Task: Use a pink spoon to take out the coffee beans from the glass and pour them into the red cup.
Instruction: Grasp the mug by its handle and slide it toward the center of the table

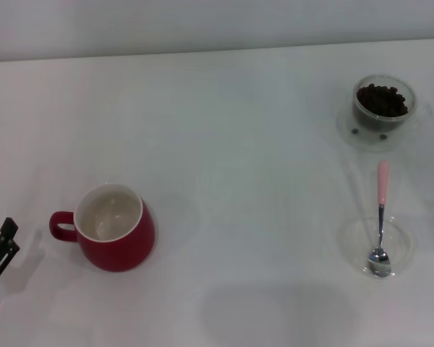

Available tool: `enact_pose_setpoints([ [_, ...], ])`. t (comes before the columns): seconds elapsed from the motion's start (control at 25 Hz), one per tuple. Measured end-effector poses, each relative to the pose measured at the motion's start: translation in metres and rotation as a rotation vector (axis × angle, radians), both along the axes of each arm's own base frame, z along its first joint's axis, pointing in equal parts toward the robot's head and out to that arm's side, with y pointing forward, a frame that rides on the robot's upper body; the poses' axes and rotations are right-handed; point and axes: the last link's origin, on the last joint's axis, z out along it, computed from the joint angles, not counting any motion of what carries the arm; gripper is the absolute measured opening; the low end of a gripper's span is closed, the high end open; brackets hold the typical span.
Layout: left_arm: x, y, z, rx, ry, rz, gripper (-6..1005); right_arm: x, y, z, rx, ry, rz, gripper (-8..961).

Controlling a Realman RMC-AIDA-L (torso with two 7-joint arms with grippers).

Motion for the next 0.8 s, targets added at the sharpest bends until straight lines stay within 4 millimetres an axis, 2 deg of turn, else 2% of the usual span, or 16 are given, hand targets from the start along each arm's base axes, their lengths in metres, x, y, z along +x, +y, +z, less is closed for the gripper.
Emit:
enact_pose_setpoints([
  [0.8, 0.0035, 0.0035, -0.0041, -0.018, -0.002, -0.012, 889, 0.0007, -0.0006, 0.0001, -0.001, -0.003, -0.003, 858],
])
